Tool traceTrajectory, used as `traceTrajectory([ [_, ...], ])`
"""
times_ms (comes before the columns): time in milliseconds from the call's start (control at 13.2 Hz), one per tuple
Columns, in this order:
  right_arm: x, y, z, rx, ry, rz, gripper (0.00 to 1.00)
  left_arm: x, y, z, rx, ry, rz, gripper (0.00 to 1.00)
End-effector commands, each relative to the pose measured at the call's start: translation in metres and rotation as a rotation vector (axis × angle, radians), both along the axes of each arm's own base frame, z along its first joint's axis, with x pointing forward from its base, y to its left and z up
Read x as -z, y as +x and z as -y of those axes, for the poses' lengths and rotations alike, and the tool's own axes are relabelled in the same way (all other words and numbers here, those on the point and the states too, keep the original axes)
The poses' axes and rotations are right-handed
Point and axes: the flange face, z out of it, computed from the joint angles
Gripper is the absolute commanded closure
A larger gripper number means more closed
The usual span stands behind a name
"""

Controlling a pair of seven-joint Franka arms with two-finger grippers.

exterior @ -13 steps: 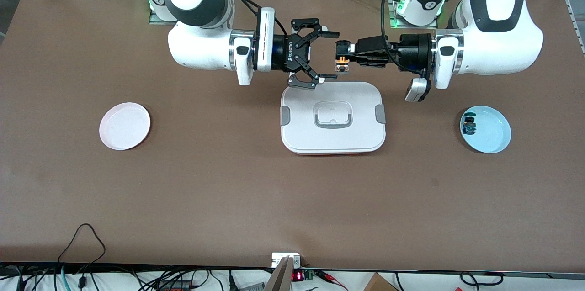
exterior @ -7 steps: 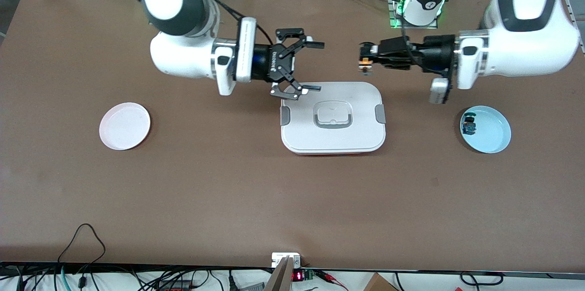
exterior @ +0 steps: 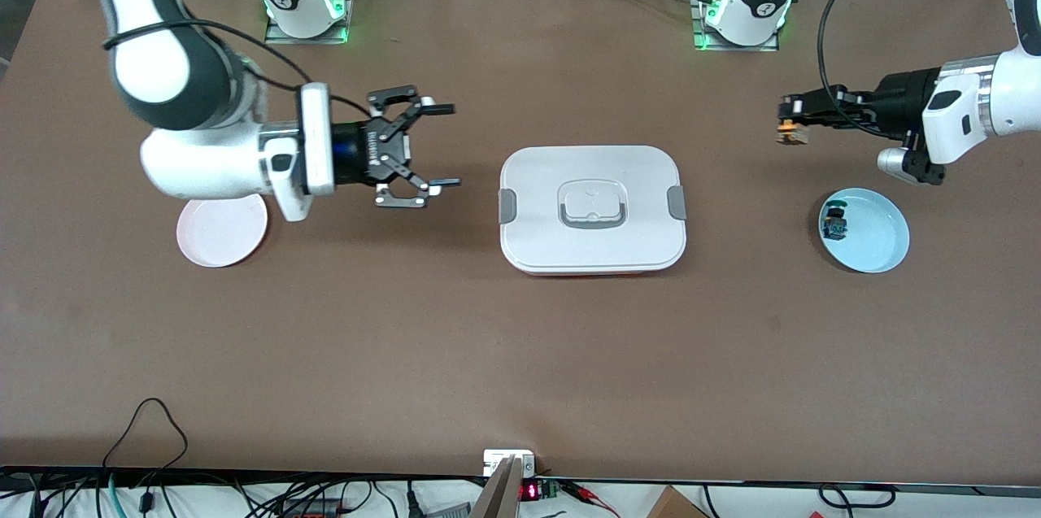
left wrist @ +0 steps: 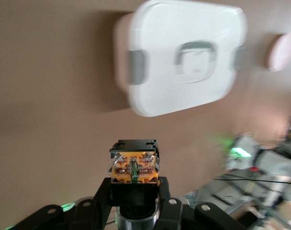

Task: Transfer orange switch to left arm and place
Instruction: 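Lower the switch onto the blue plate while the right gripper withdraws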

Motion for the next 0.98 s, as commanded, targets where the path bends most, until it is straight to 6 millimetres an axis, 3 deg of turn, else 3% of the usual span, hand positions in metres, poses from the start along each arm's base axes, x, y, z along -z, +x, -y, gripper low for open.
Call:
traceTrajectory([
  [0, -0.003, -0.006, 0.04, -0.028, -0.139, -0.21, 0.0, 0.029, 0.003, -0.042, 0.089, 0.227, 0.012, 1.0],
  [76, 0.003, -0.01, 0.044, -0.042, -0.206, -0.313, 0.0, 0.049, 0.007, -0.057, 0.11, 0.308, 0.014, 1.0],
  [303, -0.004, -0.012, 0.062, 0.025, -0.401, -0.536, 0.0, 0.133, 0.023, -0.139, 0.12, 0.413, 0.013, 1.0],
  [455, 0.0, -0.012, 0.086, 0.078, -0.516, -0.646, 0.0, 0.181, 0.033, -0.165, 0.201, 0.45, 0.038, 1.0],
  [682, 0.02, -0.011, 0.118, 0.212, -0.791, -0.788, 0.0, 0.216, 0.041, -0.177, 0.266, 0.501, 0.07, 1.0],
  [909, 0.014, -0.009, 0.125, 0.365, -0.958, -0.934, 0.0, 0.247, 0.045, -0.187, 0.307, 0.521, 0.089, 1.0],
])
